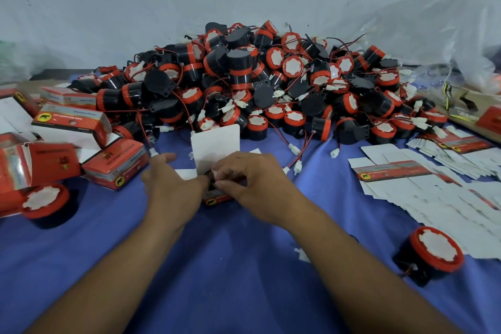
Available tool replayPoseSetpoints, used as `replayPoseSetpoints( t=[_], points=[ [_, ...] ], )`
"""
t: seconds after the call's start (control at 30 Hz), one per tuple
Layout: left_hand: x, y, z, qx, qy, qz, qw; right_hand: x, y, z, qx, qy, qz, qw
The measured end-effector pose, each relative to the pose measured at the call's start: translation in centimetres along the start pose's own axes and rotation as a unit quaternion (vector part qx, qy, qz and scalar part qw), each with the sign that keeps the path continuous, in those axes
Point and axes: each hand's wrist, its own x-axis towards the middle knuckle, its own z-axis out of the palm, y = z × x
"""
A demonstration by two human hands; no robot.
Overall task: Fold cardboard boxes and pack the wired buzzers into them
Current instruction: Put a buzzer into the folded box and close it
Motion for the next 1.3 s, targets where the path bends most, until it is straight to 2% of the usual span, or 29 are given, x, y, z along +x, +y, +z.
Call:
replayPoseSetpoints(
  t=[0.13,0.33,0.4,0.5,0.6,0.73,0.9,1.03,1.13,1.23,1.3],
  points=[
    [-0.5,-0.1,0.3,-0.069,-0.018,0.015,0.997,0.0,0.0,0.3,-0.025,-0.016,-0.014,0.999],
    [-0.8,-0.2,0.3,-0.156,0.006,0.032,0.987,0.0,0.2,0.3,-0.092,-0.084,-0.069,0.990],
    [-1.0,0.1,0.1,-0.160,0.009,0.064,0.985,0.1,0.4,0.3,-0.117,-0.085,-0.068,0.987],
    [-1.6,0.2,-0.3,-0.086,-0.018,0.169,0.982,0.1,0.4,0.3,-0.147,-0.078,-0.059,0.984],
    [-1.9,0.2,-0.2,0.037,-0.037,0.274,0.960,0.0,0.4,0.4,-0.156,-0.077,-0.058,0.983],
    [-1.4,0.2,0.1,0.123,-0.041,0.284,0.950,0.3,0.4,-0.1,-0.133,-0.080,-0.039,0.987],
    [-0.8,-0.1,0.0,0.098,-0.092,0.266,0.954,0.0,0.5,-0.9,-0.094,0.025,-0.013,0.995],
    [-0.5,-0.4,0.1,0.063,-0.115,0.261,0.956,0.0,1.0,-1.2,-0.085,0.163,-0.006,0.983],
    [-0.4,-0.6,0.1,0.060,-0.111,0.260,0.957,0.2,2.3,-2.1,-0.051,0.234,0.100,0.966],
    [-0.5,-0.6,0.1,0.050,-0.113,0.257,0.959,0.3,3.5,-2.9,0.073,0.212,0.244,0.943],
    [-0.4,-0.6,0.1,0.047,-0.112,0.251,0.960,0.3,3.8,-3.0,0.154,0.207,0.290,0.921]
  ],
)
